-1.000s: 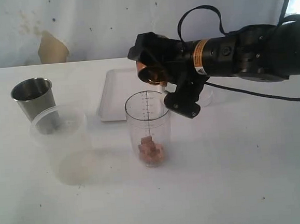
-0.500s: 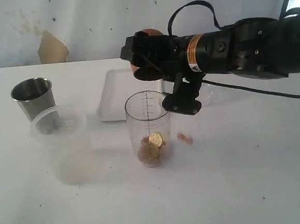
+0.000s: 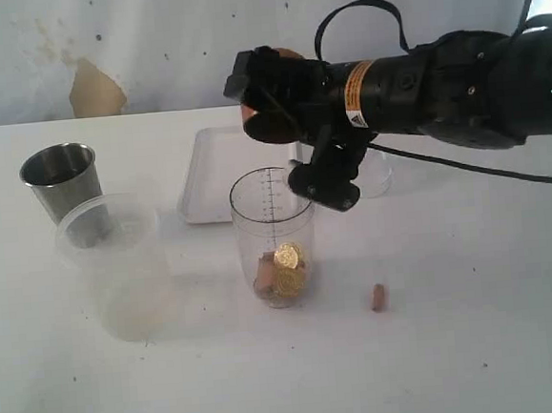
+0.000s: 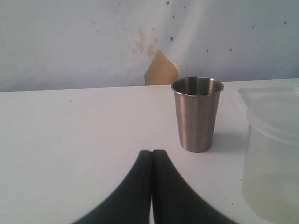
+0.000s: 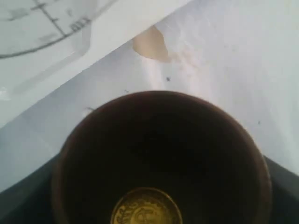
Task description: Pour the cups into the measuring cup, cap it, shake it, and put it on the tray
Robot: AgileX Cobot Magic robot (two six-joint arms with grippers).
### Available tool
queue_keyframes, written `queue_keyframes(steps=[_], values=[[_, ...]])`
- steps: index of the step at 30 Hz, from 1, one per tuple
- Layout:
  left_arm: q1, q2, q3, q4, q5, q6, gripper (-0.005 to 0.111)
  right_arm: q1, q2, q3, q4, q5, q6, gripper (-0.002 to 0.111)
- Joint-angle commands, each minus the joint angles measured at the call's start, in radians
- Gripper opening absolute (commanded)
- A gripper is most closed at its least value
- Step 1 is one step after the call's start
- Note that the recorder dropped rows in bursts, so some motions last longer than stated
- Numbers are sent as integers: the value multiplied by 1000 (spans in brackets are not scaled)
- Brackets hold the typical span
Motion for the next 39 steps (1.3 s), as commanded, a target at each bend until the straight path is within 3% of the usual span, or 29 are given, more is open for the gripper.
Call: queue_keyframes(steps=[1,10,15,18,21,24,26,31,39], values=[[-4,-5,0,0,-7,-7,0,2,-10,-19,345,-37,37,0],[-4,-5,0,0,-7,-7,0,-80,-24,-66,1085,-170,291,0],[-4,-5,0,0,-7,-7,0,-220,-28,-66,1185,-164,666,0],[-4,-5,0,0,-7,-7,0,-299,-26,-47,1062,-119,956,0],[-4,-5,0,0,-7,-7,0,-328,-30,6,658,-157,1131,0],[-4,-5,0,0,-7,-7,0,-328,-51,72,204,-299,1113,0],[-4,-5,0,0,-7,-7,0,-328,-65,102,20,-461,1046,0],[-4,-5,0,0,-7,-7,0,-320,-81,105,-21,-638,979,0],[-4,-5,0,0,-7,-7,0,-235,-87,105,-32,-466,683,0]])
